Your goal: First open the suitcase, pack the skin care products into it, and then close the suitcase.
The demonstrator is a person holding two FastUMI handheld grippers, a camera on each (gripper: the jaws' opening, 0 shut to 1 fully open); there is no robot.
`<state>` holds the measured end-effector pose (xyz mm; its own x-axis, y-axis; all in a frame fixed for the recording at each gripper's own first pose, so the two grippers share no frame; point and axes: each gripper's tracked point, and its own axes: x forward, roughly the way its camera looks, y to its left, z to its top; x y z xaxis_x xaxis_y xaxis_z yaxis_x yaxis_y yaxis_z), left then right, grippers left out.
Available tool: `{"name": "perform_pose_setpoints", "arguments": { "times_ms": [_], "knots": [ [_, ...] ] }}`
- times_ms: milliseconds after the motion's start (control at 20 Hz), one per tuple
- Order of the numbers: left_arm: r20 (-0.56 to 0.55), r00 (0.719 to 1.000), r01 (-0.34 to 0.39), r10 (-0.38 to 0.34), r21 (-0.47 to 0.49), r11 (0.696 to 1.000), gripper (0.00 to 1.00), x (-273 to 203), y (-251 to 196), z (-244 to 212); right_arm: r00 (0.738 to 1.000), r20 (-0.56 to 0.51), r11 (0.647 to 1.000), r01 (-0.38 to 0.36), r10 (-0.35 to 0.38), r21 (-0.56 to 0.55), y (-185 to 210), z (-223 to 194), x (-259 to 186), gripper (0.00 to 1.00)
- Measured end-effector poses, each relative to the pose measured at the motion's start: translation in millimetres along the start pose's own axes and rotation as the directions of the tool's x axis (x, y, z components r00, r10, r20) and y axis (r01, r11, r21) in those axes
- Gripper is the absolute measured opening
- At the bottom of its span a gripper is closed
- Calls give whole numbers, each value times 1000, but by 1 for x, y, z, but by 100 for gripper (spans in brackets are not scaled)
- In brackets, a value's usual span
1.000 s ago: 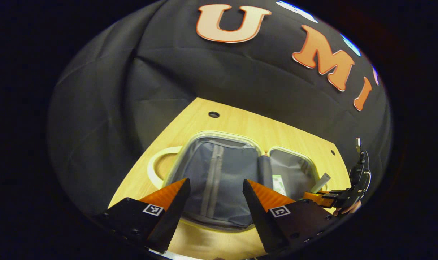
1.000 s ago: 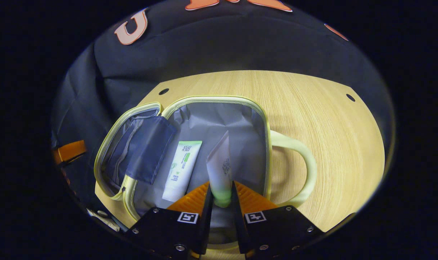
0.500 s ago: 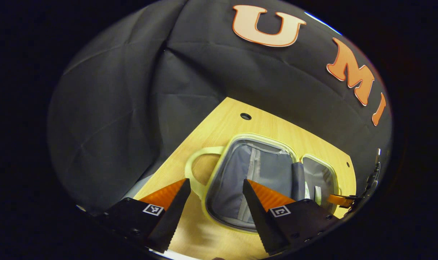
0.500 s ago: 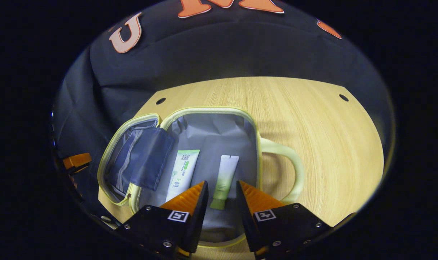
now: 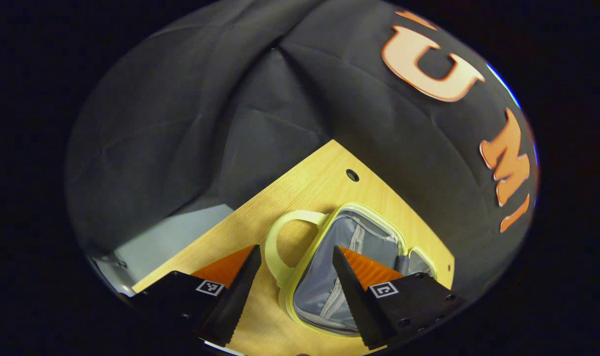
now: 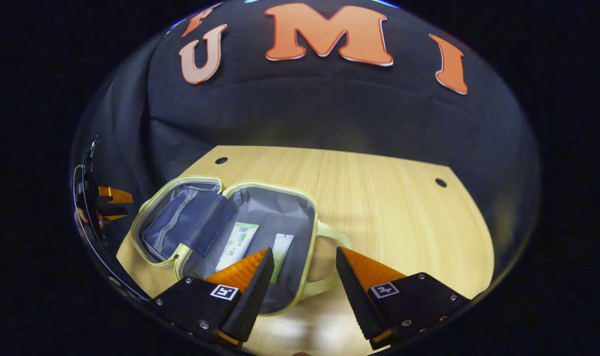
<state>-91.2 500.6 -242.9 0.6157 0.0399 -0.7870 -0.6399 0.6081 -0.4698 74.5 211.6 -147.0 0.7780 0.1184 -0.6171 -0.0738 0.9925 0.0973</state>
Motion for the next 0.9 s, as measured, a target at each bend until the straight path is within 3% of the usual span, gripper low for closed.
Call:
{"name": "perform_pose_setpoints", "arguments": {
  "times_ms": [200, 400, 550, 650, 700, 750, 800, 850, 900],
  "knots": [
    [-53, 998, 18, -26, -145, 989, 91, 27, 20, -9, 997, 62, 996, 41, -36, -81, -7, 15, -22, 83],
    [-123, 987, 70, -100, -231, 971, 91, 50, 28, -19, 994, 95, 996, 56, -49, -74, -16, 23, -39, 84],
    [-137, 973, 140, -186, -290, 947, 74, 66, 18, -24, 988, 132, 990, 96, -82, -101, -32, 29, -51, 86],
    [-152, 974, 110, -168, -332, 937, 38, 73, 26, -29, 983, 156, 988, 115, -98, -105, -40, 33, -60, 86],
    [-139, 969, 145, -202, -340, 929, 19, 69, 19, -26, 982, 158, 987, 123, -106, -99, -43, 32, -63, 86],
    [-104, 965, 195, -239, -323, 926, 20, 62, 11, -19, 982, 154, 987, 128, -113, -94, -47, 30, -67, 86],
    [-55, 972, 203, -228, -290, 935, 20, 46, 18, -1, 981, 153, 987, 137, -122, -90, -51, 28, -70, 86],
    [-19, 969, 234, -247, -260, 937, 9, 56, 1, 8, 979, 154, 985, 148, -134, -86, -56, 26, -71, 86],
    [10, 962, 268, -273, -237, 934, 9, 42, -10, 13, 978, 155, 985, 155, -141, -80, -61, 25, -73, 86]
  ]
}}
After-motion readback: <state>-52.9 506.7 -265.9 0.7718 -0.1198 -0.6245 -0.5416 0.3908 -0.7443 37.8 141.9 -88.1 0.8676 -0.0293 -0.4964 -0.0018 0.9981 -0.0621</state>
